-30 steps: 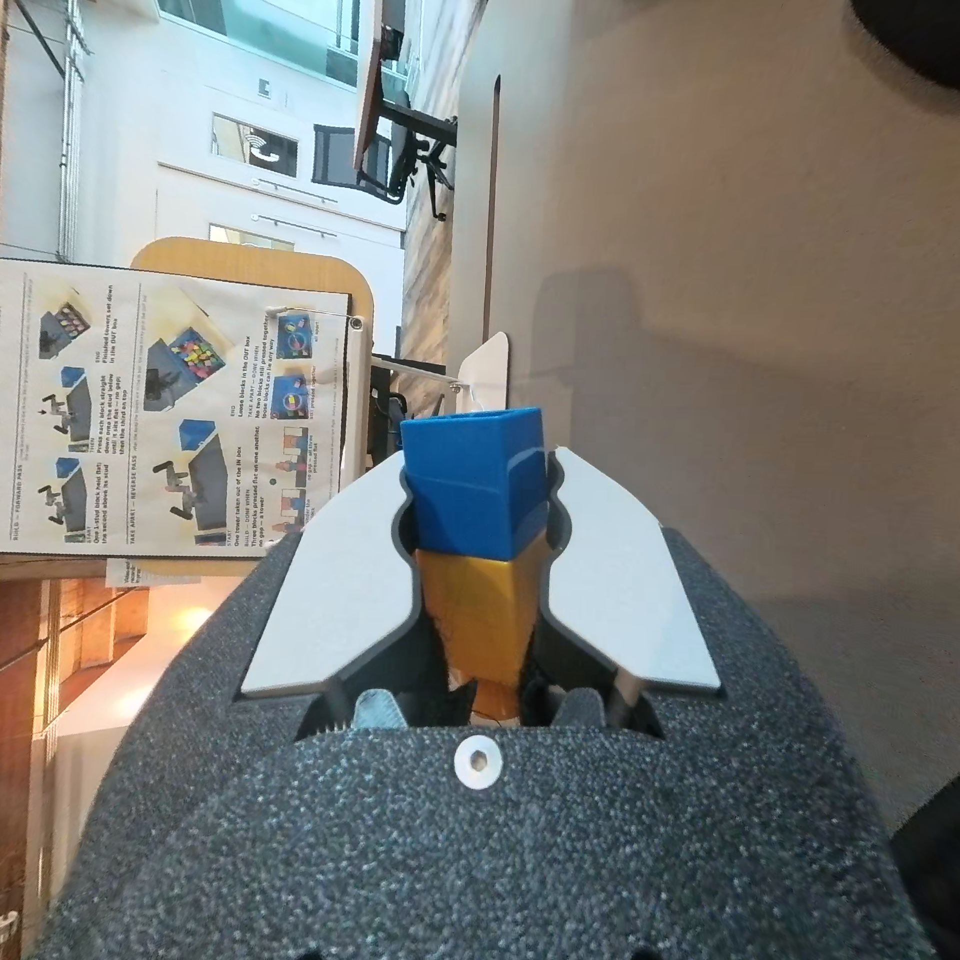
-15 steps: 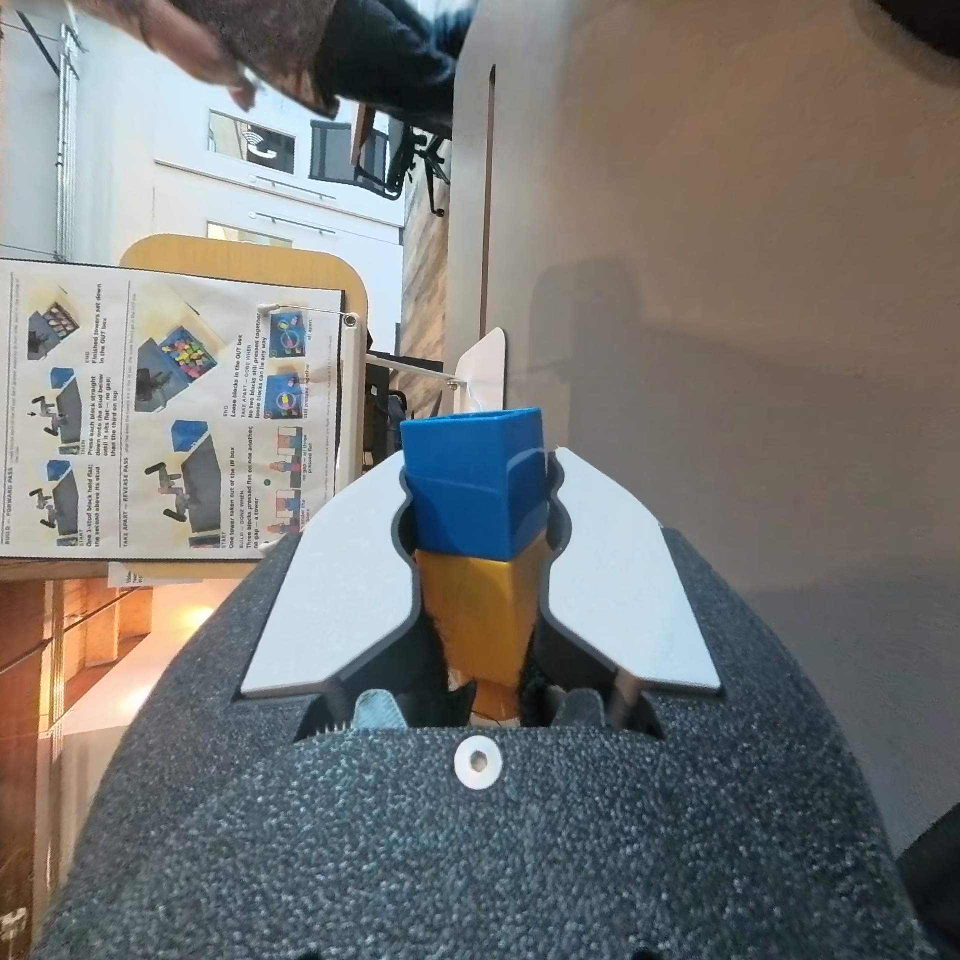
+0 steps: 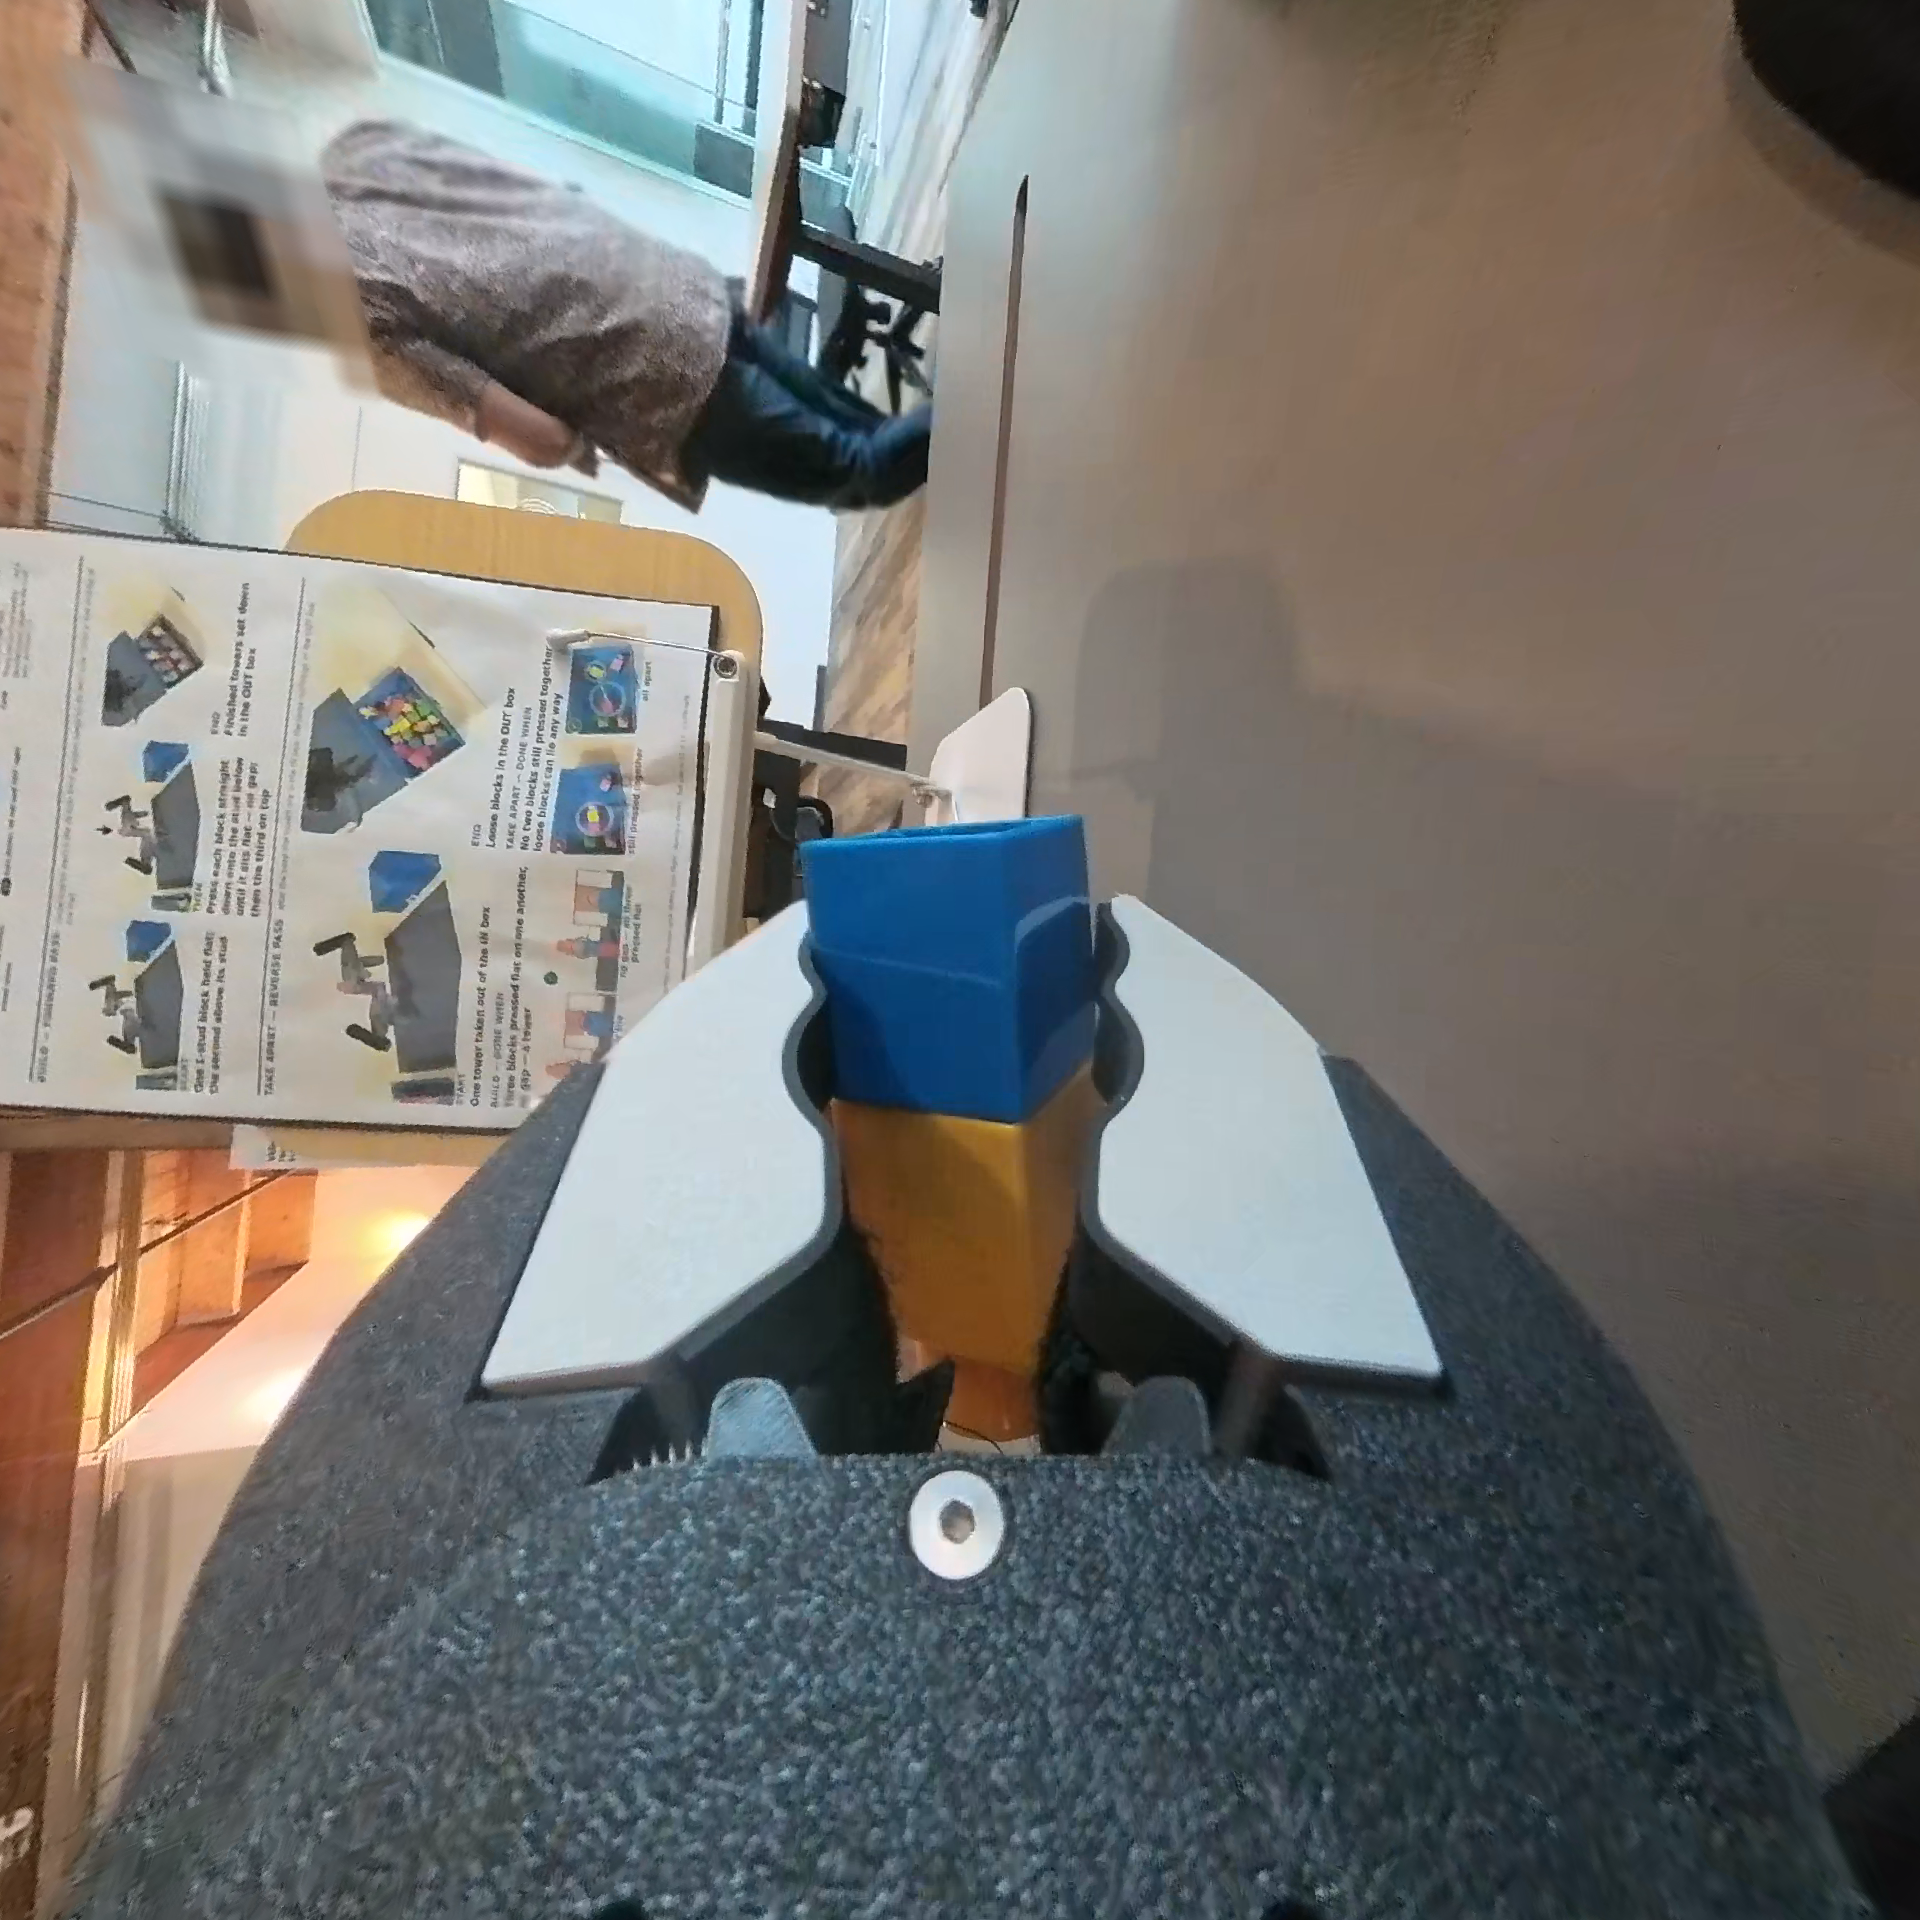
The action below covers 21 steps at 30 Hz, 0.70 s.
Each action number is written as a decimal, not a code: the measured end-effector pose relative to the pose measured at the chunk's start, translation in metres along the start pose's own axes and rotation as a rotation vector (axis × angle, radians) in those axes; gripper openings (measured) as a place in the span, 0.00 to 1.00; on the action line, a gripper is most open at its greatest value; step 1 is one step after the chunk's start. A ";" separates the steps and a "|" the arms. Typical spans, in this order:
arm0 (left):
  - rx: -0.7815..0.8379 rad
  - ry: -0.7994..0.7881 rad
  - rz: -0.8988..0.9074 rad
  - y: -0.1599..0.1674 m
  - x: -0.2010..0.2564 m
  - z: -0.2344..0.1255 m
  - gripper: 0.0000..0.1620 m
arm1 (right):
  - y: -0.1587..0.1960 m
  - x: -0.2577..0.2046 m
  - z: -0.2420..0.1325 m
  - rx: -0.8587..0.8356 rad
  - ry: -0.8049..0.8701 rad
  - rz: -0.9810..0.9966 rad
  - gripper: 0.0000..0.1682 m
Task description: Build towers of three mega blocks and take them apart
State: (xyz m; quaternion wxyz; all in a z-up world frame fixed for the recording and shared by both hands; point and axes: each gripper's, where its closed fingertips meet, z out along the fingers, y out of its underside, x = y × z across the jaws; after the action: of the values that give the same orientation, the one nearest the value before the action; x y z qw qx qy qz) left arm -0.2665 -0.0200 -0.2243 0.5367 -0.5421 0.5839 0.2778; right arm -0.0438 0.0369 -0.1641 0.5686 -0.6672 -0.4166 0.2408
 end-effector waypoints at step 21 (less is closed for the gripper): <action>0.013 -0.136 0.070 -0.014 -0.002 0.002 0.29 | -0.013 -0.198 0.139 0.024 -0.569 0.404 0.29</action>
State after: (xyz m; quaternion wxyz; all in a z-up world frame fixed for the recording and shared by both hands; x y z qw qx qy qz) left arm -0.2527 -0.0210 -0.2194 0.5686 -0.4979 0.5663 0.3288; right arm -0.2639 -0.0497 -0.2145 0.3785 -0.6356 -0.4150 0.5297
